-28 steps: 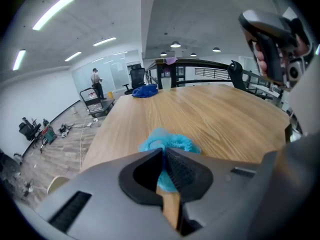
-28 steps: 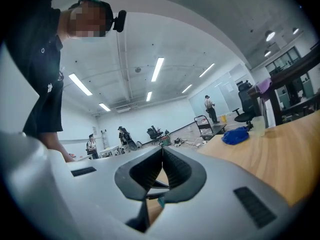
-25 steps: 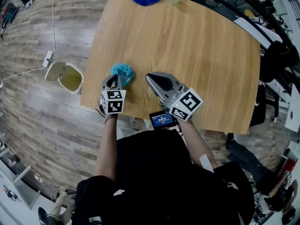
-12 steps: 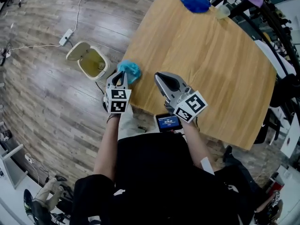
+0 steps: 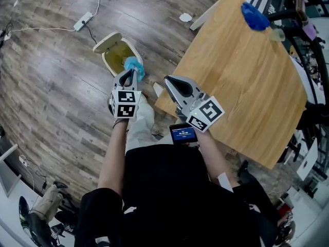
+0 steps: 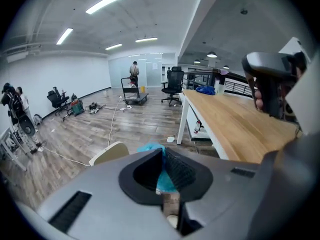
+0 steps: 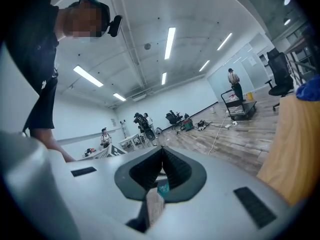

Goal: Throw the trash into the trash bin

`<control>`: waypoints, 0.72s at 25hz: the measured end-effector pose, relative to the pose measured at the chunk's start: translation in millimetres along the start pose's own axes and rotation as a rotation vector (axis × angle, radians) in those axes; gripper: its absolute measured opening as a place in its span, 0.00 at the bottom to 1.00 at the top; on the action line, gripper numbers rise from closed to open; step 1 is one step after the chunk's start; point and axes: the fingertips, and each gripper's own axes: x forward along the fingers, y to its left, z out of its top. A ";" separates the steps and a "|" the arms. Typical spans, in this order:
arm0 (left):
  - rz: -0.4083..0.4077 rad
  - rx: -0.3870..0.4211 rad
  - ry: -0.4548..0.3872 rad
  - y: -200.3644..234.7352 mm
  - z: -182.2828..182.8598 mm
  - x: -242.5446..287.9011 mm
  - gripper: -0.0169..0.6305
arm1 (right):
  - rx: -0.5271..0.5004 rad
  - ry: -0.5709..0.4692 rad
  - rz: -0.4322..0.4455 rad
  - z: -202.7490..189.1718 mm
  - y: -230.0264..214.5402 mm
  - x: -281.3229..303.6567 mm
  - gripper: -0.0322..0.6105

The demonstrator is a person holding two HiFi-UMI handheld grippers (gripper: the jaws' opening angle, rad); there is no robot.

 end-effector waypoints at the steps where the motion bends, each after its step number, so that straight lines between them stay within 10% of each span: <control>1: 0.000 -0.017 0.007 11.7 -8.5 2.2 0.06 | 0.000 0.003 0.002 -1.9 2.0 14.9 0.05; 18: 0.067 -0.179 0.067 127.7 -86.0 78.8 0.07 | 0.047 0.149 0.078 -58.8 -20.1 129.0 0.05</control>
